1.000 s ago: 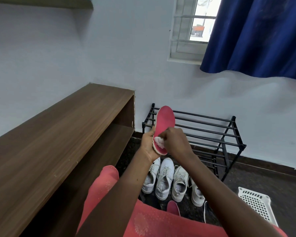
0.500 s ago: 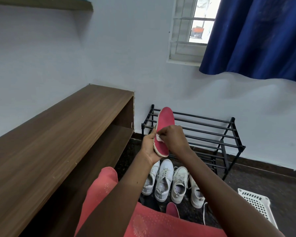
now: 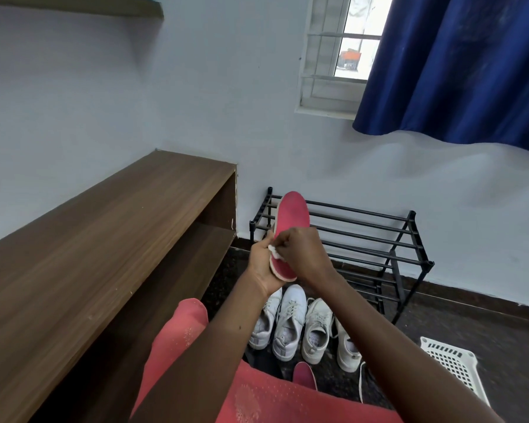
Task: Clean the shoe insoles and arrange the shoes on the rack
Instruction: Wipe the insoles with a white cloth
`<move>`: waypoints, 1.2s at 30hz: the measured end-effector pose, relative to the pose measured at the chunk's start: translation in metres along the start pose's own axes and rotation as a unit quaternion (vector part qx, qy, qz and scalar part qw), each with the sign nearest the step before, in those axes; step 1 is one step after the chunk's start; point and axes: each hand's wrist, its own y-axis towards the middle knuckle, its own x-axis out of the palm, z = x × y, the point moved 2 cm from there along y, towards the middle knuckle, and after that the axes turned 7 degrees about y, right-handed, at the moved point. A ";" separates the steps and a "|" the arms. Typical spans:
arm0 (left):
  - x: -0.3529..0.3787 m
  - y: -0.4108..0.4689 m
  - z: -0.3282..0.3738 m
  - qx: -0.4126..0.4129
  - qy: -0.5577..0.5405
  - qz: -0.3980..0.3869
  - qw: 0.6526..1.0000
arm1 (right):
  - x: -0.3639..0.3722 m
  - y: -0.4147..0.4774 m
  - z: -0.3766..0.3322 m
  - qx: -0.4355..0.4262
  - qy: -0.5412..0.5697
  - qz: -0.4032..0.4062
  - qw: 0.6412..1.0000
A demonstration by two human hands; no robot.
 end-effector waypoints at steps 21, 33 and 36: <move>0.005 -0.003 0.001 0.013 0.000 -0.014 1.000 | -0.004 0.005 0.014 -0.142 -0.046 0.047 0.988; -0.004 -0.005 0.012 0.036 -0.031 0.018 0.999 | 0.009 -0.030 0.000 -0.146 0.016 0.038 0.988; 0.006 -0.008 0.004 0.004 -0.019 -0.007 1.000 | 0.010 -0.014 0.004 -0.152 -0.032 0.053 0.986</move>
